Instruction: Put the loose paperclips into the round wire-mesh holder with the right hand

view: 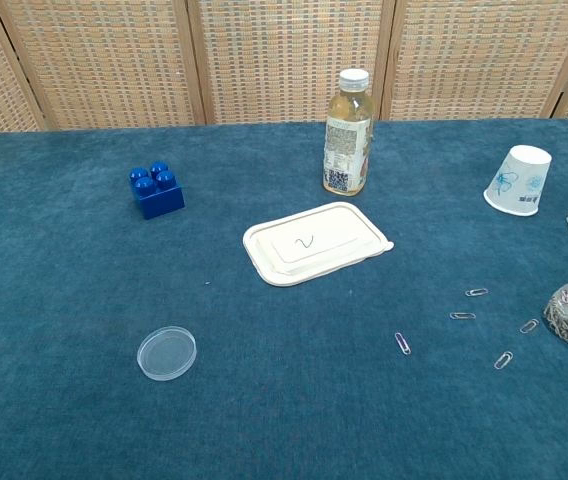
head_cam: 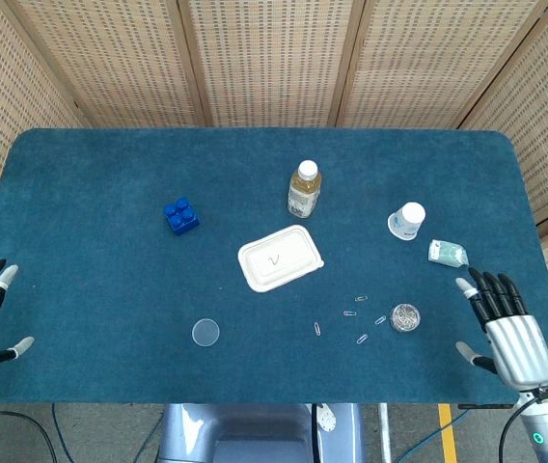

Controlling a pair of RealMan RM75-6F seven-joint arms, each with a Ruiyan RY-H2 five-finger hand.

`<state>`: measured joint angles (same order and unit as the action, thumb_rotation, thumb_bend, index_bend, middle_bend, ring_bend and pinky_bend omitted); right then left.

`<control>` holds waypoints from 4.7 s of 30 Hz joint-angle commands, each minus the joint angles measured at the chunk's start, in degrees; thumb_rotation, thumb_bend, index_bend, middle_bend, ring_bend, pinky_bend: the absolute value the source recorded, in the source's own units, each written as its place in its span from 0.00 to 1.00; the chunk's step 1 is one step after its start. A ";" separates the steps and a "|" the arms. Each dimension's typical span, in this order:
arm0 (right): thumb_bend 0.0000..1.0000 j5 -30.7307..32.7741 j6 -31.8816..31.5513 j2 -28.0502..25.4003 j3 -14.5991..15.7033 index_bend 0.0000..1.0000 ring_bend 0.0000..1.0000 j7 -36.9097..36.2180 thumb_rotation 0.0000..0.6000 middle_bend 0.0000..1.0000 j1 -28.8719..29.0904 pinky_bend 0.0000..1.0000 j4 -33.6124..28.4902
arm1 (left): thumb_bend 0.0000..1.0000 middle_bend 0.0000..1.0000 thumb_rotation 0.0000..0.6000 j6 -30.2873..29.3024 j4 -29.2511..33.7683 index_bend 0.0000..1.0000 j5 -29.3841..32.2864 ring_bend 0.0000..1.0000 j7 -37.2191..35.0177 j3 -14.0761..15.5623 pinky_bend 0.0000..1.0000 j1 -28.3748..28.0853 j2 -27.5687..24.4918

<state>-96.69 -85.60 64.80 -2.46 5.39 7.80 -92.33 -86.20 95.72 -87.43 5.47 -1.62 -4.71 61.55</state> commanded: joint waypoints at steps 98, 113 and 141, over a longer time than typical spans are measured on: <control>0.38 -3.59 20.89 25.76 10.14 0.69 0.00 -4.77 1.00 0.03 21.69 0.00 31.26 | 0.00 0.00 1.00 2.70 -0.65 0.00 2.97 0.00 3.29 -0.36 0.00 -1.19 1.92; 0.38 -3.66 18.76 26.74 9.34 0.71 0.00 -4.25 1.00 0.05 21.63 0.00 31.63 | 0.00 0.00 1.00 2.73 -0.53 0.00 3.07 0.00 3.17 -0.42 0.00 -1.23 1.80; 0.38 -0.05 16.42 14.33 7.27 0.71 0.00 -3.97 1.00 0.05 20.00 0.00 24.14 | 0.00 0.00 1.00 2.56 -0.02 0.00 2.54 0.00 2.90 -0.30 0.00 -1.26 1.44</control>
<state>-96.65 -69.41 78.95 4.48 1.70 28.05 -68.61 -83.64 95.70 -84.89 8.33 -1.92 -5.96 62.98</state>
